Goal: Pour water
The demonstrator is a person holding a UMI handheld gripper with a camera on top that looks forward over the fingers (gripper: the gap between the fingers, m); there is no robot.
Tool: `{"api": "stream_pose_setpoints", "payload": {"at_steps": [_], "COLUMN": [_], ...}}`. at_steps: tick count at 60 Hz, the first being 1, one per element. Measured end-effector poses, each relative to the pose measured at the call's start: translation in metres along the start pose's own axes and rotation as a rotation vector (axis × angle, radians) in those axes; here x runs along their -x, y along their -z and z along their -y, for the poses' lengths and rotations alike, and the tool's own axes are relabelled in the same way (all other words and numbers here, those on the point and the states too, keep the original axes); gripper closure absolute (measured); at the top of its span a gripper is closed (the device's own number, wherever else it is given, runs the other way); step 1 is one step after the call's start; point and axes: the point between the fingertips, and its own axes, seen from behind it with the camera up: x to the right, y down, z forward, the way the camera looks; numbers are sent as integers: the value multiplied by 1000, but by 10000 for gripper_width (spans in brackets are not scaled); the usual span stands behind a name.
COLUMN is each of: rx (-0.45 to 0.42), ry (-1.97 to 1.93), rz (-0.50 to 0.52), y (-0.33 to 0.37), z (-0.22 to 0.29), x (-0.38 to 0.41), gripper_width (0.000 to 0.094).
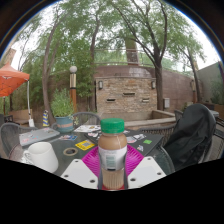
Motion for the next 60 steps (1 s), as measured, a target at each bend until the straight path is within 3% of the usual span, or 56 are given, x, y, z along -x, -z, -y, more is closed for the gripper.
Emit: {"api": "stream_pose_setpoints", "payload": {"at_steps": [9,16,24,26,30,31,35,60], "rx": [1,18,47,42,34,36,49,119], "ry": [10,7,3,15,34,35,32,-36], "rz": [-15,-23,-42,-52,-40,-30,-20,-61], "y": [-6,0,15,22,28,31,48,232], "z": [2,4,8,13,16,20,19,25], "x": [15,5,-1,-4,9,14,15,29], "gripper_width": [637,520,455,385,91,77,113,105]}}
